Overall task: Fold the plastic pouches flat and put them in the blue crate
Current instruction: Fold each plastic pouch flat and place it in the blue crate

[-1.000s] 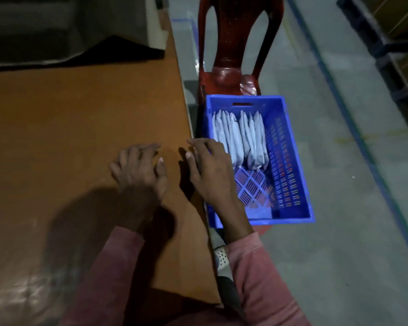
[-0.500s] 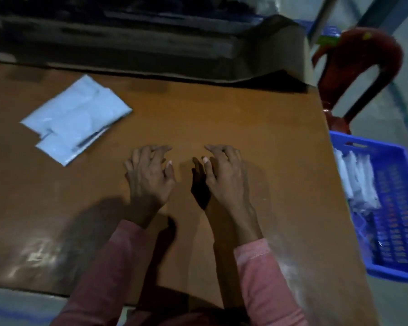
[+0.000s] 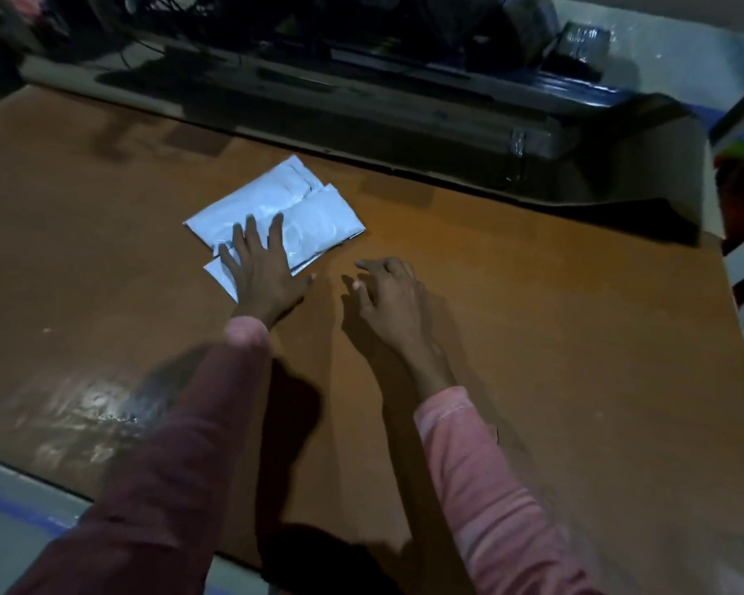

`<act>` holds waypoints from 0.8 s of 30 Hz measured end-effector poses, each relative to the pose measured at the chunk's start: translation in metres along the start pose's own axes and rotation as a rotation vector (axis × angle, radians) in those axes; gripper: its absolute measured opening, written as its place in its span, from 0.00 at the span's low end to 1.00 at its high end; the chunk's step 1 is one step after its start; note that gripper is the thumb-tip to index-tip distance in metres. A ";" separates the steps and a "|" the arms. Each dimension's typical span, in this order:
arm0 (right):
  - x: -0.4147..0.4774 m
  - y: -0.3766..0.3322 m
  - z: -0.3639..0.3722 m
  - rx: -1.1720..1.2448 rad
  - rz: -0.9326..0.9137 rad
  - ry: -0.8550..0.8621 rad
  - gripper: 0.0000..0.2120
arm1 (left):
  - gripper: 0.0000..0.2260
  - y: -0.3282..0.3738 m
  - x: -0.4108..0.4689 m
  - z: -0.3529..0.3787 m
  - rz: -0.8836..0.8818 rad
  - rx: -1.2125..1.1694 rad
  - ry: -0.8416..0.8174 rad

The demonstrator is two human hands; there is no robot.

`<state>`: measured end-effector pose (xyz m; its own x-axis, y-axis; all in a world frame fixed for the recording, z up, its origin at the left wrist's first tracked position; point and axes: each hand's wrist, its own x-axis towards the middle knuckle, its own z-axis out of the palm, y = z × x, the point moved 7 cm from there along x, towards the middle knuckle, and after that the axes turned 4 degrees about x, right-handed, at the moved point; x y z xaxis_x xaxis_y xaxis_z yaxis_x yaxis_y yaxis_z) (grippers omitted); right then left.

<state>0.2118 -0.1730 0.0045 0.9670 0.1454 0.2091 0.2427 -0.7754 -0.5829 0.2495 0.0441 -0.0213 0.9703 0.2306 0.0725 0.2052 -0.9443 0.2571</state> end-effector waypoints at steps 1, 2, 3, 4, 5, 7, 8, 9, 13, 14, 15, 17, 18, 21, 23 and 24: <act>0.002 0.001 0.001 0.009 0.006 -0.003 0.17 | 0.49 -0.001 0.012 0.002 0.006 0.020 -0.014; 0.002 0.003 0.001 0.016 0.008 -0.005 0.17 | 0.48 -0.002 0.020 0.002 0.023 0.037 -0.005; 0.002 0.006 -0.001 0.021 0.010 -0.009 0.17 | 0.45 -0.002 0.026 0.001 0.045 0.042 0.024; 0.001 0.010 -0.003 0.022 0.014 -0.013 0.17 | 0.42 -0.001 0.029 -0.002 0.067 0.025 0.061; 0.000 0.014 -0.007 0.018 0.017 -0.008 0.17 | 0.39 -0.001 0.029 -0.004 0.083 -0.010 0.086; -0.002 0.023 -0.016 0.011 0.028 0.009 0.18 | 0.33 0.000 0.026 -0.006 0.122 -0.100 0.095; -0.003 0.026 -0.020 0.011 0.033 0.017 0.18 | 0.31 0.003 0.022 -0.007 0.149 -0.139 0.100; -0.005 0.029 -0.025 0.012 0.034 0.026 0.18 | 0.29 0.007 0.019 -0.008 0.176 -0.178 0.107; -0.021 0.033 -0.056 0.012 0.006 0.144 0.19 | 0.23 0.039 -0.005 -0.014 0.308 -0.299 0.100; -0.029 0.034 -0.069 0.007 -0.002 0.204 0.18 | 0.21 0.052 -0.015 -0.018 0.358 -0.302 0.097; -0.039 0.036 -0.083 -0.006 -0.008 0.268 0.17 | 0.19 0.066 -0.028 -0.021 0.412 -0.314 0.099; -0.065 0.041 -0.109 -0.064 0.001 0.371 0.16 | 0.20 0.097 -0.065 -0.025 0.534 -0.416 0.089; -0.080 0.045 -0.121 -0.101 0.016 0.404 0.16 | 0.22 0.112 -0.086 -0.026 0.602 -0.465 0.073; -0.129 0.063 -0.138 -0.178 0.108 0.431 0.16 | 0.28 0.144 -0.136 -0.005 0.746 -0.488 -0.054; -0.158 0.077 -0.137 -0.198 0.187 0.416 0.16 | 0.31 0.152 -0.157 0.018 0.797 -0.432 -0.129; -0.170 0.083 -0.133 -0.201 0.221 0.400 0.16 | 0.32 0.154 -0.165 0.025 0.819 -0.400 -0.140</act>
<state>0.0576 -0.3441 0.0250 0.8786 -0.2522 0.4056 -0.0225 -0.8702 -0.4923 0.1237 -0.1454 -0.0178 0.8050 -0.5293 0.2681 -0.5866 -0.6424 0.4932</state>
